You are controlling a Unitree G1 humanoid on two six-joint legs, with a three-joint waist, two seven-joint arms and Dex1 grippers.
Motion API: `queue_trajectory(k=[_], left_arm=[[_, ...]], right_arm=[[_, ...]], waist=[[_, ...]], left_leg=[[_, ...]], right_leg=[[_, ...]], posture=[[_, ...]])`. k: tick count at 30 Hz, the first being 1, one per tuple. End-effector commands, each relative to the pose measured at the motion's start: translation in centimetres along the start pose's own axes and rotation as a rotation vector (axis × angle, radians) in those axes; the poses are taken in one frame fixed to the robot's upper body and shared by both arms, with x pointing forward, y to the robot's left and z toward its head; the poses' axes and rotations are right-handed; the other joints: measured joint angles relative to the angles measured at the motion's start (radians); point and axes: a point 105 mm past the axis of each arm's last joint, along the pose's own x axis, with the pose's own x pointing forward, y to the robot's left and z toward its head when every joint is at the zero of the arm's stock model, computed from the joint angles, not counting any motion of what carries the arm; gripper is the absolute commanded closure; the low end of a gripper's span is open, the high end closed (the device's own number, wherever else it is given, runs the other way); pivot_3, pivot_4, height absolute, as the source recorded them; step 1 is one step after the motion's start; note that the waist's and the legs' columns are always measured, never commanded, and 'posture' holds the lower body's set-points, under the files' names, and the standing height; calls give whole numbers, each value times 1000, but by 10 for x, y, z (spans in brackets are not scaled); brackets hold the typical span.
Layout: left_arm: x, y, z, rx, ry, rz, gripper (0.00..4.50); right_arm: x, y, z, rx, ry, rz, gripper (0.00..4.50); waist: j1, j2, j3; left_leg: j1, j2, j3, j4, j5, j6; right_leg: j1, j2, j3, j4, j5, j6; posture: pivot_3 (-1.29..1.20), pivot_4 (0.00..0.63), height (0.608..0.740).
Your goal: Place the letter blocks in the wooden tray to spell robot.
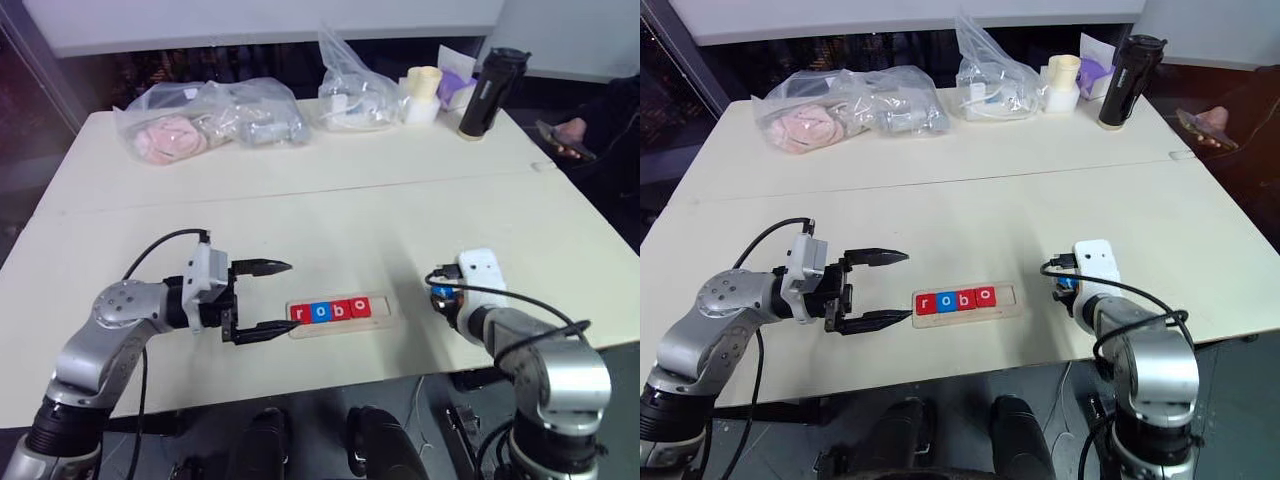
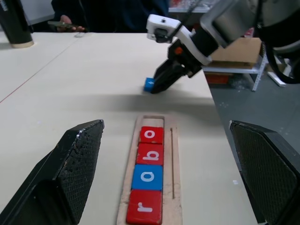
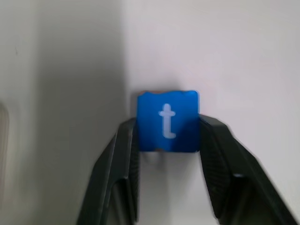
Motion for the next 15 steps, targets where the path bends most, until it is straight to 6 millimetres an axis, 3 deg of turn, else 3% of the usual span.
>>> queue_trajectory(k=[1, 3, 9, 11, 15], left_arm=[[3, 1, 8, 41, -14, -12, 0], [3, 2, 9, 42, -15, -12, 0], [4, 2, 8, 43, -13, -12, 0], [5, 1, 9, 41, -16, -11, 0], [5, 1, 7, 40, -20, -11, 0]], right_arm=[[-3, 5, -5, 1, 3, 8, 3338], [-4, 7, -7, 6, 3, 13, 3338], [-6, 11, -1, -42, -9, 59, 309], [-9, 10, 5, -107, -15, 103, 94], [-29, 2, 31, -635, -38, 321, 94]], waist=[[2, 0, 0], [4, 0, 0], [1, 0, 0], [2, 0, 0], [7, 5, 3]], left_leg=[[0, 0, 0, 0, 0, 0], [0, 0, 0, 1, 0, 0], [-1, 0, 0, 0, 0, 0], [-1, 0, 0, -1, 0, 0], [-4, -1, 1, 1, 0, 0]], right_leg=[[0, 0, 0, 0, 0, 0], [0, -1, 0, 0, 0, 0], [0, -3, 0, -2, 1, -3], [-1, -2, 0, -2, 2, -4], [-2, -5, -1, -3, 0, 0]], posture=[[0, 150, 740], [0, 150, 740], [0, 150, 740], [0, 150, 740], [0, 150, 740]])
